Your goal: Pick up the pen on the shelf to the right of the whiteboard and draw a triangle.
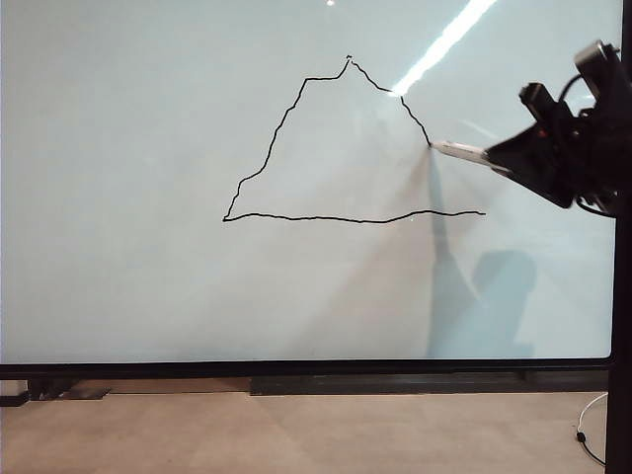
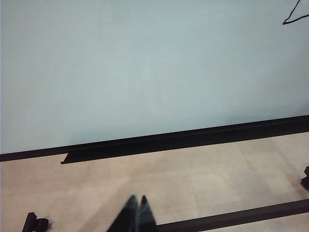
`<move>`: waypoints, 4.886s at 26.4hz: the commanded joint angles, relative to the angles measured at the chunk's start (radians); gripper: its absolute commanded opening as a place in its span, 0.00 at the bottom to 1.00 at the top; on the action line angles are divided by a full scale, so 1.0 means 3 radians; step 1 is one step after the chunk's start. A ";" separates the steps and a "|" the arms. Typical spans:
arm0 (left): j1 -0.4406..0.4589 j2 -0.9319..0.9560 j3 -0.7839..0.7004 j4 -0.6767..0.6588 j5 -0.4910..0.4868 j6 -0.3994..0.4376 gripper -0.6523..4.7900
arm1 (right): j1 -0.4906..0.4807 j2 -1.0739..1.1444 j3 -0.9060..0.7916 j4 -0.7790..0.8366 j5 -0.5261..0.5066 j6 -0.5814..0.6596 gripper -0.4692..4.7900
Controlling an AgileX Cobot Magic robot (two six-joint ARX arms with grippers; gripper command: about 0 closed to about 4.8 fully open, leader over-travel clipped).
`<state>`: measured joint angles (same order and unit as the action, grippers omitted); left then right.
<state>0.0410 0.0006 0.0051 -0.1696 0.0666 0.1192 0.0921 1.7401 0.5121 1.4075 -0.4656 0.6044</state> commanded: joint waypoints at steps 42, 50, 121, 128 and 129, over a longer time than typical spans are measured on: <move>0.0000 -0.0001 0.0006 -0.0027 0.0001 0.0003 0.11 | -0.0229 0.0289 -0.0122 0.0023 0.0160 -0.0160 0.08; 0.0000 -0.0001 0.0006 -0.0027 0.0003 0.0003 0.11 | -0.0371 0.0289 -0.0134 0.0023 0.0158 -0.0183 0.08; 0.0001 -0.0001 0.0006 -0.0027 0.0004 0.0003 0.11 | -0.0856 -0.5735 -0.1516 -0.4620 0.1508 -0.2383 0.08; 0.0001 -0.0001 0.0008 -0.0027 0.0001 0.0003 0.11 | -0.0857 -0.5797 -0.1593 -0.4763 0.1300 -0.2468 0.08; 0.0001 -0.0001 0.0008 -0.0027 0.0001 0.0003 0.11 | -0.0858 -0.5797 -0.1597 -0.4762 0.1294 -0.2477 0.08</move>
<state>0.0414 0.0002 0.0051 -0.1696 0.0666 0.1192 -0.1646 0.0013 0.0299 -0.0429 -0.0650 -0.1291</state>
